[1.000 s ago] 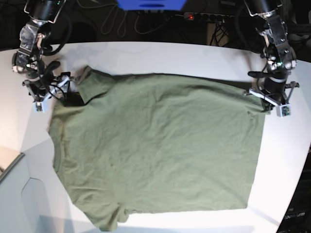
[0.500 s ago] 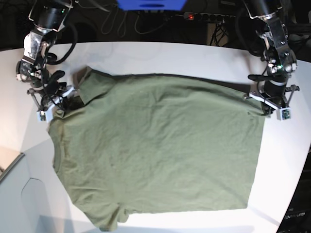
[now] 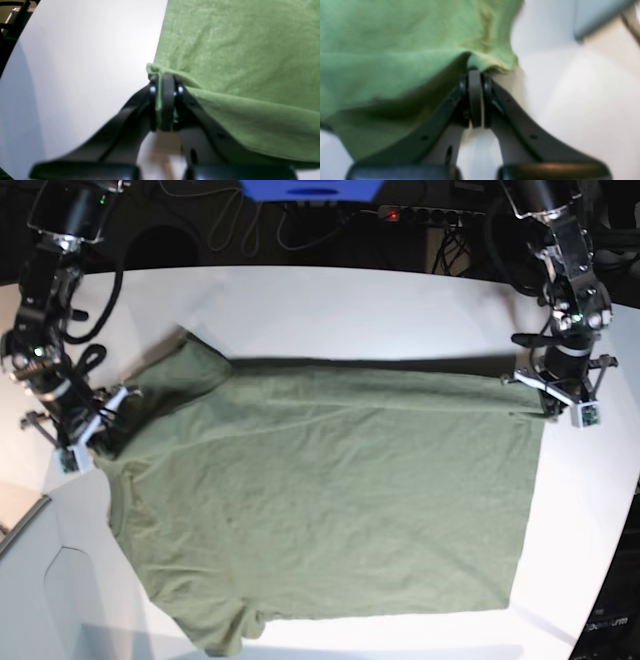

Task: Layout the t-shirt on the table in an organized manner, then fold the t-shirt properly
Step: 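Hold the shirt edge with both grippers and pull it taut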

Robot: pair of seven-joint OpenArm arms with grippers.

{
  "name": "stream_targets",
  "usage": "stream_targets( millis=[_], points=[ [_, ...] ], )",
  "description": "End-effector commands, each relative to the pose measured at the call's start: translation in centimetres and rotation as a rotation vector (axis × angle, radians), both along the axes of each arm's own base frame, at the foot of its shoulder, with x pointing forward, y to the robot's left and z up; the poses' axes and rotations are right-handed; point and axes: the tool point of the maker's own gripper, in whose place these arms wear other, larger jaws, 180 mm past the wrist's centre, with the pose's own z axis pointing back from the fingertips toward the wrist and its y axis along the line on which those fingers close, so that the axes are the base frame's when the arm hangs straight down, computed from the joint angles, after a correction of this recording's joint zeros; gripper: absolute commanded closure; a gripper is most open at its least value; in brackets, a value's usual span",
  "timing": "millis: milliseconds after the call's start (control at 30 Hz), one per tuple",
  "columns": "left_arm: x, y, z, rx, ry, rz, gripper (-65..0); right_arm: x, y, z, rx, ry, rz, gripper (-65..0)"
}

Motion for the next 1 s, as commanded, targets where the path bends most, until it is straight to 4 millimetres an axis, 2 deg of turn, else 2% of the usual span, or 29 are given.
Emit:
stream_targets(
  millis=[0, 67, 167, 267, 367, 467, 567, 667, 833, 967],
  points=[
    [1.0, 0.4, 1.7, 0.017, -0.059, -0.001, 0.0, 1.3, 1.0, 0.8, 0.004, -0.028, 0.048, 0.0],
    [1.0, 0.3, 1.7, 0.017, -0.059, -0.003, 0.0, 2.7, 2.8, -0.2, 0.028, -0.004, 0.094, 0.0],
    [1.0, 0.3, 1.7, 0.017, -0.059, -0.003, 0.0, 4.1, 4.0, -1.7, 0.058, 0.042, 0.118, -1.5],
    [0.9, 0.4, 1.6, 0.017, -0.055, -0.002, 0.0, 5.0, 4.3, -3.0, 0.081, 0.081, 0.116, -12.7],
    [0.9, 0.3, 1.4, 0.014, -0.051, -0.002, 0.0, 5.3, 4.0, -2.3, 0.077, 0.063, 0.11, -27.7],
    [0.8, 0.2, 1.3, 0.011, -0.049, -0.001, 0.0, 4.1, 2.2, -1.3, 0.026, 0.037, 0.098, -37.0],
    [0.8, 0.2, 1.3, 0.011, -0.049, -0.001, 0.0, 2.6, 1.1, -1.0, 0.009, 0.029, 0.073, -38.1],
    [0.8, 0.2, 1.2, 0.009, -0.048, -0.001, 0.0, 1.2, 0.1, -2.0, 0.012, 0.057, 0.045, -38.1],
    [0.9, 0.0, 1.2, 0.008, -0.049, -0.005, 0.0, -0.7, 0.0, -6.0, 0.057, 0.168, 0.024, -38.1],
    [0.9, 0.0, 1.2, 0.008, -0.049, -0.005, 0.0, -1.8, 0.0, -8.0, 0.081, 0.227, 0.013, -38.1]
  ],
)
